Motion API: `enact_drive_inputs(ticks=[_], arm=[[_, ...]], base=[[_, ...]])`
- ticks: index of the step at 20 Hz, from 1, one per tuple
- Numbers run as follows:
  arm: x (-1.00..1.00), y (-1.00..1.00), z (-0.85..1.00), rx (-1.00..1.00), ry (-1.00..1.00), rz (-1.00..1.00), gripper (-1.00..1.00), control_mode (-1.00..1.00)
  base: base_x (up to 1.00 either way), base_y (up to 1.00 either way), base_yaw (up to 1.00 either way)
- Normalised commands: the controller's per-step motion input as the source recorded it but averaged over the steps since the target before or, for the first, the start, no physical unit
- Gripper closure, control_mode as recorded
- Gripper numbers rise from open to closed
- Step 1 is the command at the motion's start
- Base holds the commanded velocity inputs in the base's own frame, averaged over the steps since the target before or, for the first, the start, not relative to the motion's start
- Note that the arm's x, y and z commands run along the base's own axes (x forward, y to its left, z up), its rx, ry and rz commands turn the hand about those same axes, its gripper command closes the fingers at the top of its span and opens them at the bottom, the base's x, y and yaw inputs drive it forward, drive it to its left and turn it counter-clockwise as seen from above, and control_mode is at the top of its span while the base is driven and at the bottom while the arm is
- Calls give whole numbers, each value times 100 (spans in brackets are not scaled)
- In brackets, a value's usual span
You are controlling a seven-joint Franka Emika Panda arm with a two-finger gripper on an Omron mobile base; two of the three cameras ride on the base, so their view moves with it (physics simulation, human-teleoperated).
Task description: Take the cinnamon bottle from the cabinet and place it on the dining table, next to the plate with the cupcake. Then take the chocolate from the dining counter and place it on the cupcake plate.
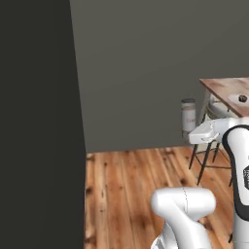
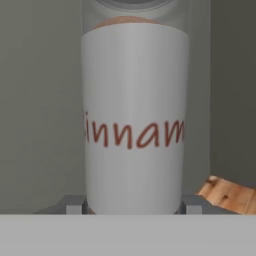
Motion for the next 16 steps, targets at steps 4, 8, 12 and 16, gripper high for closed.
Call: enact_drive_inputs(ticks=[4,8,12,16], arm=[[0,0,0,0,0,0,100,100],[0,0,0,0,0,0,100,100],[0,0,0,0,0,0,100,100],[0,0,0,0,0,0,100,100]], base=[[82,-15,0],[82,-16,0],[81,-16,0],[75,-15,-7]])
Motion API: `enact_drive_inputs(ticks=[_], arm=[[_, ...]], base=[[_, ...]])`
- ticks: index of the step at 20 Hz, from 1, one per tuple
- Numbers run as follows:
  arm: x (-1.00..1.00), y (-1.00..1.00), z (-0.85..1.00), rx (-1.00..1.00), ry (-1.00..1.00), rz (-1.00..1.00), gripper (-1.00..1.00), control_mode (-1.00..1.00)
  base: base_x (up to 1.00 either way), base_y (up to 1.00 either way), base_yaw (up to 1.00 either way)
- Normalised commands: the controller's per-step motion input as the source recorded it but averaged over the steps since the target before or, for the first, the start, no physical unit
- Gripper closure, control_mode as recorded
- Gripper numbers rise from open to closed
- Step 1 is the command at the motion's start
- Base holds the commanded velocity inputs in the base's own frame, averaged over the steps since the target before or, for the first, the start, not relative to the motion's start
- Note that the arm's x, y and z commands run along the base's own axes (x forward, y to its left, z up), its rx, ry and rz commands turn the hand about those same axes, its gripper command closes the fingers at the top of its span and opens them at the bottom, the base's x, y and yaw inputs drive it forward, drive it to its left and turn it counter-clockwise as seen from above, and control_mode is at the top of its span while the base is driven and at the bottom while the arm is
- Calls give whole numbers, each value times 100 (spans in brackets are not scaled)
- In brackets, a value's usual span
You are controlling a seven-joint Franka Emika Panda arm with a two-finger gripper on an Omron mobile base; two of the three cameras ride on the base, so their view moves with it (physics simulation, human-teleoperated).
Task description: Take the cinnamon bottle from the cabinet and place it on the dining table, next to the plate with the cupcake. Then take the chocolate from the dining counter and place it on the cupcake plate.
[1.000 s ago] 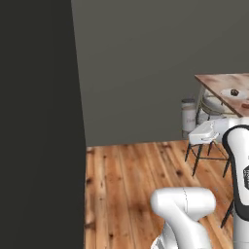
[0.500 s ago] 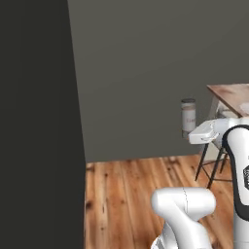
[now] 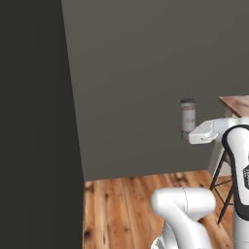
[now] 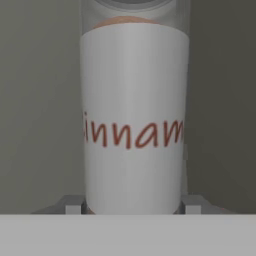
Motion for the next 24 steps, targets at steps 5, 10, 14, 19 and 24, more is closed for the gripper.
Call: enact_drive_inputs(ticks=[5,10,14,19,24], arm=[[0,0,0,0,0,0,100,100],[0,0,0,0,0,0,100,100],[0,0,0,0,0,0,100,100],[0,0,0,0,0,0,100,100],[0,0,0,0,0,0,100,100]], base=[[56,-12,-28],[41,-10,-46],[20,-7,-67],[10,-3,-78],[34,10,-67]])
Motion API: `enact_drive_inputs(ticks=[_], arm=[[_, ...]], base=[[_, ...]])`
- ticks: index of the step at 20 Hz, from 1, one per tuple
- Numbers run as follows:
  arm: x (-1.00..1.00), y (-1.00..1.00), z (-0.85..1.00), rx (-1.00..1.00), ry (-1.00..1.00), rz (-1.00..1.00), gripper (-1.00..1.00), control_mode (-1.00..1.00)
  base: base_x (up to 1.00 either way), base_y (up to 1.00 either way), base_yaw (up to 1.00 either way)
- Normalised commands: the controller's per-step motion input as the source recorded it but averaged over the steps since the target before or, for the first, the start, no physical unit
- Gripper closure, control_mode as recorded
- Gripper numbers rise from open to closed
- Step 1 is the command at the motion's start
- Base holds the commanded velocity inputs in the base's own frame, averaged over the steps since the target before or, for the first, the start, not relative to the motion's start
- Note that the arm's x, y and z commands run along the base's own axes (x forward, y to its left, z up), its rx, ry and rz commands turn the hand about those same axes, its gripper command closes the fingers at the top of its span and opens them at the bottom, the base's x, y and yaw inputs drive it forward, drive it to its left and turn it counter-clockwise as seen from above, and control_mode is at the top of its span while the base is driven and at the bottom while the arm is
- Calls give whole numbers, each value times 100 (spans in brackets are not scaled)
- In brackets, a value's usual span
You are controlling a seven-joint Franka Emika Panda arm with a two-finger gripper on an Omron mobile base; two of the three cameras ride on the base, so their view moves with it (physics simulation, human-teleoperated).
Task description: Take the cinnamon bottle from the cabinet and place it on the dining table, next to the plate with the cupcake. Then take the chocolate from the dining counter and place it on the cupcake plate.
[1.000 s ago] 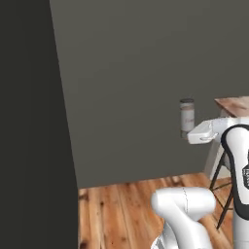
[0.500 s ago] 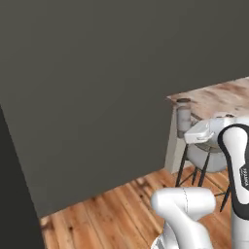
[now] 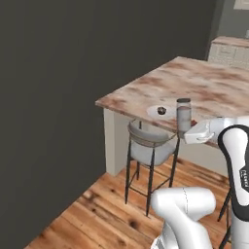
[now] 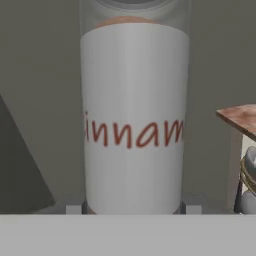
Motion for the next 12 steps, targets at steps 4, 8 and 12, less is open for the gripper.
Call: enact_drive_inputs(ticks=[4,8,12], arm=[[0,0,0,0,0,0,100,100],[0,0,0,0,0,0,100,100],[0,0,0,0,0,0,100,100]], base=[[73,35,-37],[70,37,-40],[60,37,-50]])
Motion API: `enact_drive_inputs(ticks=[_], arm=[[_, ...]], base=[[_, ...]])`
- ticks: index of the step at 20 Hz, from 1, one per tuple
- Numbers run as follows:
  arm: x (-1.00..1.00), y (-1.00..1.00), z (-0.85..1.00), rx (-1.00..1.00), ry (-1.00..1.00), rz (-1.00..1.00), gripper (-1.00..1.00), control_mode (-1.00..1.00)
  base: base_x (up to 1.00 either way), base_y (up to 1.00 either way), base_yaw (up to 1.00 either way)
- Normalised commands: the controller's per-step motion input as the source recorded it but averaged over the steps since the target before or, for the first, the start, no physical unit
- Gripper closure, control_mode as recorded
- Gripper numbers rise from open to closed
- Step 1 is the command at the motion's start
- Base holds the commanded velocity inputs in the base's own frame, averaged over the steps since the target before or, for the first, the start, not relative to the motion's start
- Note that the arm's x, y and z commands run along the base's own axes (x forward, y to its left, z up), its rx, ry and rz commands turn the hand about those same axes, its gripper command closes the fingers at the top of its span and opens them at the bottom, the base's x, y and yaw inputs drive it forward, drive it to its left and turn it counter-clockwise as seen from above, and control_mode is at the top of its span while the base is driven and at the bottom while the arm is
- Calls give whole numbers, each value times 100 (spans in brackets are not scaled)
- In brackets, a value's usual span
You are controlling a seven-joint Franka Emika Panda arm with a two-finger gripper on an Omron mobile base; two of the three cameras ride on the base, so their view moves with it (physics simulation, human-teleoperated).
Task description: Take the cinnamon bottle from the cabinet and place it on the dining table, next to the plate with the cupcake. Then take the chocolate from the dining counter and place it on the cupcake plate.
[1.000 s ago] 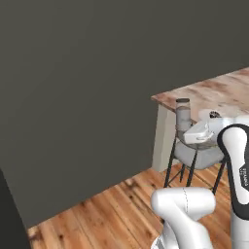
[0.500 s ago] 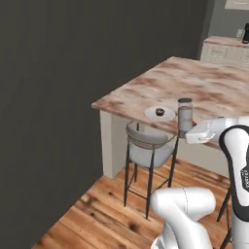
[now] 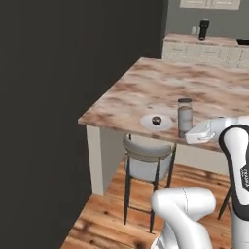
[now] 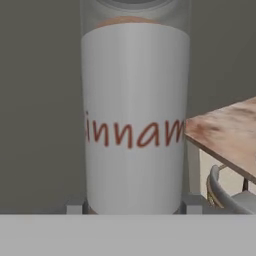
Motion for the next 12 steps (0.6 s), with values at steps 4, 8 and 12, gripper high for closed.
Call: enact_drive_inputs(ticks=[4,8,12], arm=[[0,0,0,0,0,0,100,100],[0,0,0,0,0,0,100,100],[0,0,0,0,0,0,100,100]], base=[[62,38,-48],[62,39,-47],[61,38,-49]])
